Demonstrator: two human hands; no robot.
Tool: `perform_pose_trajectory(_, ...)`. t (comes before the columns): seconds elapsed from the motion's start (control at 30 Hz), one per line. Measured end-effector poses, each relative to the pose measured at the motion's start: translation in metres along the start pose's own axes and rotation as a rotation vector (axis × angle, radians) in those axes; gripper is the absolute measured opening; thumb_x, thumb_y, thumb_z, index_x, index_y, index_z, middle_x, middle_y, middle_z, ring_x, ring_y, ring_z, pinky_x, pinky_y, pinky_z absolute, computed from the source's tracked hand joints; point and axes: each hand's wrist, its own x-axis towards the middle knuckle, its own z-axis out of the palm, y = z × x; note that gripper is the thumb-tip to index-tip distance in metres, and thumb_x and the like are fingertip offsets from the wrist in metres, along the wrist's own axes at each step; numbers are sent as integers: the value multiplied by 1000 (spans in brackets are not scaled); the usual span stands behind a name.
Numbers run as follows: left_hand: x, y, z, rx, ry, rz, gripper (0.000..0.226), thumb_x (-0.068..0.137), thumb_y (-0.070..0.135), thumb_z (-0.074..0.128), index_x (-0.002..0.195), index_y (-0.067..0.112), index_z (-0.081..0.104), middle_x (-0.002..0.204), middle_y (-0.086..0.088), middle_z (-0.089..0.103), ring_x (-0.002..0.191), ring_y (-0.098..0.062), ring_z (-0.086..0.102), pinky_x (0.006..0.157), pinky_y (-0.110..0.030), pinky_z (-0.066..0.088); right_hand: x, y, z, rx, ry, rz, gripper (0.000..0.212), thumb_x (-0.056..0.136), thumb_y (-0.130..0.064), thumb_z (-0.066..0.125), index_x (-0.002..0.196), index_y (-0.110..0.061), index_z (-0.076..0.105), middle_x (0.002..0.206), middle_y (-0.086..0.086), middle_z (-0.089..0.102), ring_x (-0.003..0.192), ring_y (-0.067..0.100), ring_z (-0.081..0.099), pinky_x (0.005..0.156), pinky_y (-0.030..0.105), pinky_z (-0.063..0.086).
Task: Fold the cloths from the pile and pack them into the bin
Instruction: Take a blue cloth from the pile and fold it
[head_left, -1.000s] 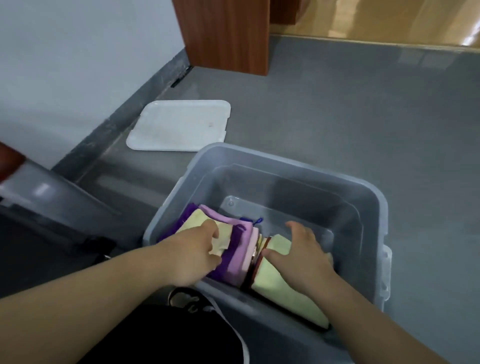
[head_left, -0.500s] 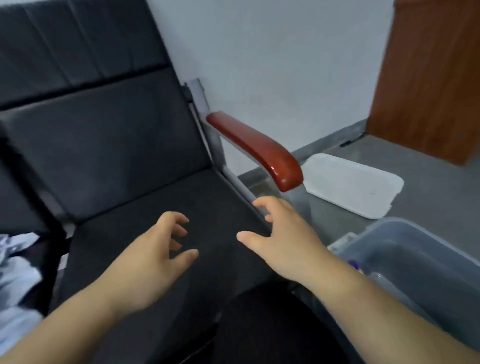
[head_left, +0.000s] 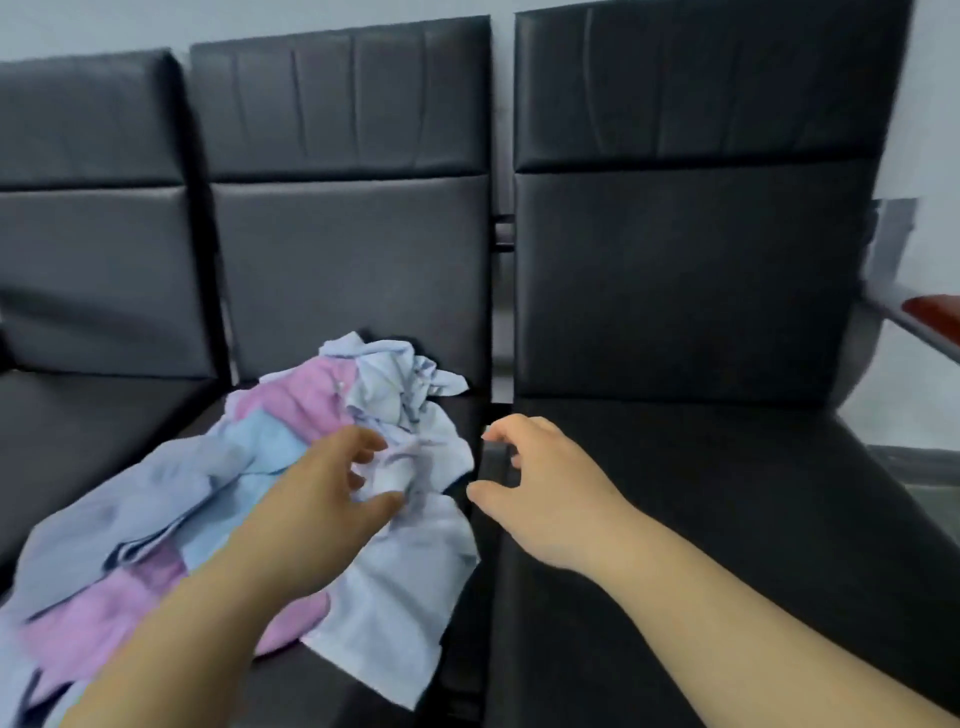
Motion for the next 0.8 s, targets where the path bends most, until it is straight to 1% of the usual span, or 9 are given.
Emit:
perform_pose_trajectory(0.1,17,-28,-21,-36,78,-72,39,85,32,78,116,35,56,112,15,59,94,5,59,74,-24,45,32,-15,30,-11,-60,-24,43,93,-40,67,132,-34,54,134,-13,47,120,12,55,99,35,50)
perform_pose_trajectory(0.23,31,-67,-31,-38,126,-186,33,89,28,72,115,36,53,119,11,57,97,-8,61,69,-19,44,68,-36,74,-18,-121,-64,38,90,-37,69,127,-32,60,131,-10,52,118,12,56,97,28,46)
perform_pose_trajectory(0.37,38,-102,-46,28,195,-274,47,91,25,68,134,34,53,136,3,51,108,-17,59,82,-32,46,93,-61,111,21,-154,-129,31,92,-32,69,122,-30,63,119,-10,52,110,11,56,92,25,44)
perform_pose_trajectory(0.4,39,-109,-49,46,200,-292,49,91,25,68,137,34,52,139,2,47,106,-18,59,82,-32,46,98,-66,119,28,-154,-151,33,92,-32,68,124,-30,63,117,-11,51,109,10,57,95,27,46)
perform_pose_trajectory(0.47,39,-124,-53,69,190,-336,52,92,23,67,140,33,51,141,0,43,94,-16,59,77,-30,44,109,-76,135,20,-154,-184,40,93,-34,66,132,-29,59,122,-11,51,114,11,56,101,31,47)
perform_pose_trajectory(0.53,39,-134,-53,80,172,-373,55,91,21,67,142,32,51,139,-1,44,82,-14,58,71,-28,41,120,-83,148,-59,-131,-186,41,94,-37,64,133,-25,58,129,-6,53,118,16,56,99,35,48)
perform_pose_trajectory(0.6,39,-141,-52,88,149,-400,57,91,22,67,144,33,49,141,-3,45,83,-17,57,71,-28,42,131,-85,157,-204,-105,-148,31,97,-36,61,124,-21,62,125,-2,60,113,22,59,89,37,51)
perform_pose_trajectory(0.7,39,-145,-50,76,121,-411,59,91,25,67,146,35,46,144,-2,45,84,-21,57,68,-30,45,138,-87,161,-335,-107,-119,15,100,-24,58,105,-20,71,112,1,69,100,26,63,74,34,47)
perform_pose_trajectory(0.8,38,-142,-50,64,137,-380,63,91,27,68,147,37,43,142,1,44,89,-19,57,74,-30,44,141,-87,149,-171,-126,-119,19,98,-27,61,83,-19,69,96,1,72,90,26,64,73,34,50)
